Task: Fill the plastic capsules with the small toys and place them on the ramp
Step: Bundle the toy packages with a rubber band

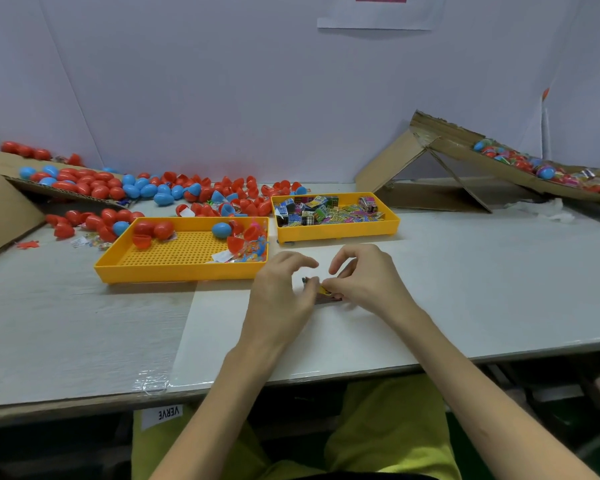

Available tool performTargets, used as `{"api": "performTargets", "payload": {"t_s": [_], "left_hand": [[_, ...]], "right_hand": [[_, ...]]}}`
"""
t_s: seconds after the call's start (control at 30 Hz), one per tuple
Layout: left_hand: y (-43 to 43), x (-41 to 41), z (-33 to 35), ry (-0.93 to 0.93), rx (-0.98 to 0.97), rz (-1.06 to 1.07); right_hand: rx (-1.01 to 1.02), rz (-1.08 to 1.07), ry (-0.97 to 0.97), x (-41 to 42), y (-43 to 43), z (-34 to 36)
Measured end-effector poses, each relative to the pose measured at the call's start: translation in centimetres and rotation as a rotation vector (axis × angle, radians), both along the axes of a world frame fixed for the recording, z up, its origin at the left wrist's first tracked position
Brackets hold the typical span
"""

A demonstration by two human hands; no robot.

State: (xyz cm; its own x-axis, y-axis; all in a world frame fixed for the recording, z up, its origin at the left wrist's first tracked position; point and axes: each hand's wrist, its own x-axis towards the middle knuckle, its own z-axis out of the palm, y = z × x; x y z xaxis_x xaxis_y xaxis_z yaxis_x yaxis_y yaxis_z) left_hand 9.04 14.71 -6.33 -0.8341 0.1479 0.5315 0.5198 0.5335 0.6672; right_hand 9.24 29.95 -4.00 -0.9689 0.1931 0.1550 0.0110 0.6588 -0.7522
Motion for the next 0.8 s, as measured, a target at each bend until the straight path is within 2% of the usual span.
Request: {"api": "performTargets", "payload": {"t_s": [0.07,0.37,0.8], "left_hand": [[0.0,0.0,-0.1,0.030,-0.053,-0.047],[-0.4,-0.8,0.0,-0.107,-0.147,-0.099],[-0.6,-1.2,0.0,-0.135,-0.170,-0.144]], "right_hand": [[0.022,0.001,-0.005,-0.1,0.0,0.1],[0.098,0.064,-0.088,-0.9,0.5,0.5],[0.324,0.268,-0.177,-0.9,1.6,0.5]]}}
